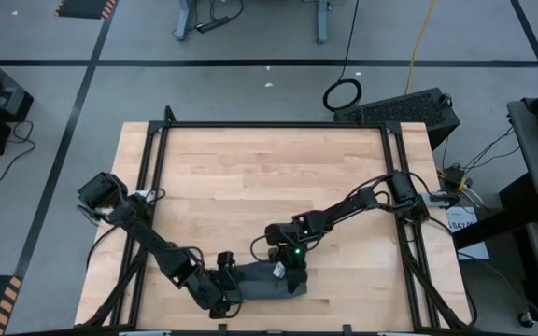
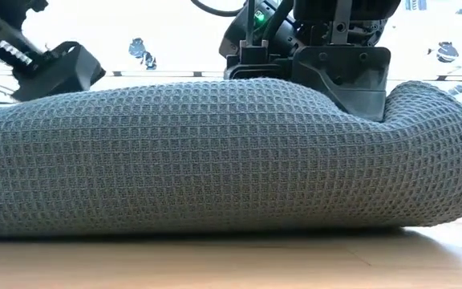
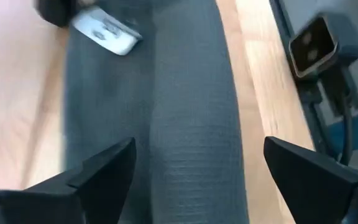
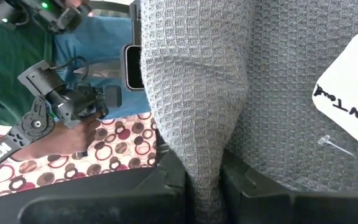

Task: Roll towel
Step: Roll the gray towel on the center of table

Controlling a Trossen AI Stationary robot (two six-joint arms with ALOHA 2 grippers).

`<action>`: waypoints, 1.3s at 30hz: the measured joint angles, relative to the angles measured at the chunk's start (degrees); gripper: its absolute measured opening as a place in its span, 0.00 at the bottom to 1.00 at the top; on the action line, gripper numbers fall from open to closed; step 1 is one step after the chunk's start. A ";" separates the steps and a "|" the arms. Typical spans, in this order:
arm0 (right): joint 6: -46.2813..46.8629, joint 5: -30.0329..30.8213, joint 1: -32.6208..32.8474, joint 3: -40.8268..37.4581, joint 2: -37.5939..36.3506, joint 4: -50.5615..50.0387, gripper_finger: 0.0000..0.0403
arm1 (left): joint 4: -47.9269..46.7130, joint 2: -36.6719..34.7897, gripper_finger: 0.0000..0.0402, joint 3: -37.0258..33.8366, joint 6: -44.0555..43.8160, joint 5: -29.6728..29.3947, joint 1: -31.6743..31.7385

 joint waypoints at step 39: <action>-13.47 49.21 12.87 -0.03 -29.71 -28.18 0.64 | 3.90 4.60 0.07 -0.87 -14.03 18.83 5.82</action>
